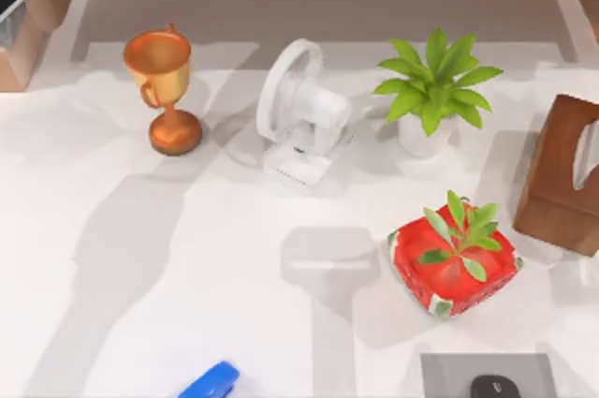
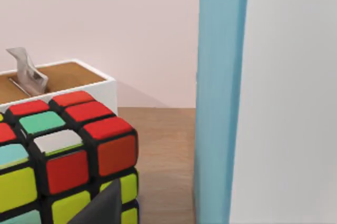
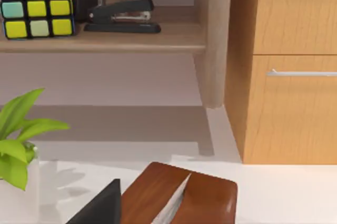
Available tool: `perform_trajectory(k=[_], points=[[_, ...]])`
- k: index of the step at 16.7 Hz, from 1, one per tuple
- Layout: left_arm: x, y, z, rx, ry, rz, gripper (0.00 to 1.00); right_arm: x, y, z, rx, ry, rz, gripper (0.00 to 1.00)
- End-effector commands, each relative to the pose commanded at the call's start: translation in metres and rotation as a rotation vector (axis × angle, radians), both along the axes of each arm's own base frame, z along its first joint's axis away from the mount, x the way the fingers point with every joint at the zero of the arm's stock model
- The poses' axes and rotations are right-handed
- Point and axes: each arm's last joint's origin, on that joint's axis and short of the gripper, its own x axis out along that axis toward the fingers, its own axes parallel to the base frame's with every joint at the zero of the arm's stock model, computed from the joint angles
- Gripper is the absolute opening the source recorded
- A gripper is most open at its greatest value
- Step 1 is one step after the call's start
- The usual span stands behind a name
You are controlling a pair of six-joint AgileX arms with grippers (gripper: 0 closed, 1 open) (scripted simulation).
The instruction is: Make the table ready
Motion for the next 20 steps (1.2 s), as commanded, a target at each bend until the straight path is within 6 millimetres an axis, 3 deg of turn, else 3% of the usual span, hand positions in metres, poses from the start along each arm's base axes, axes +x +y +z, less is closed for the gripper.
perform_trajectory(k=[13,20], points=[[0.019,-0.002,0.001,-0.002,-0.003,-0.003,1.0,0.0,0.0,0.0,0.0,0.0,0.0,1.0],[0.019,-0.002,0.001,-0.002,-0.003,-0.003,0.47,0.0,0.0,0.0,0.0,0.0,0.0,1.0]])
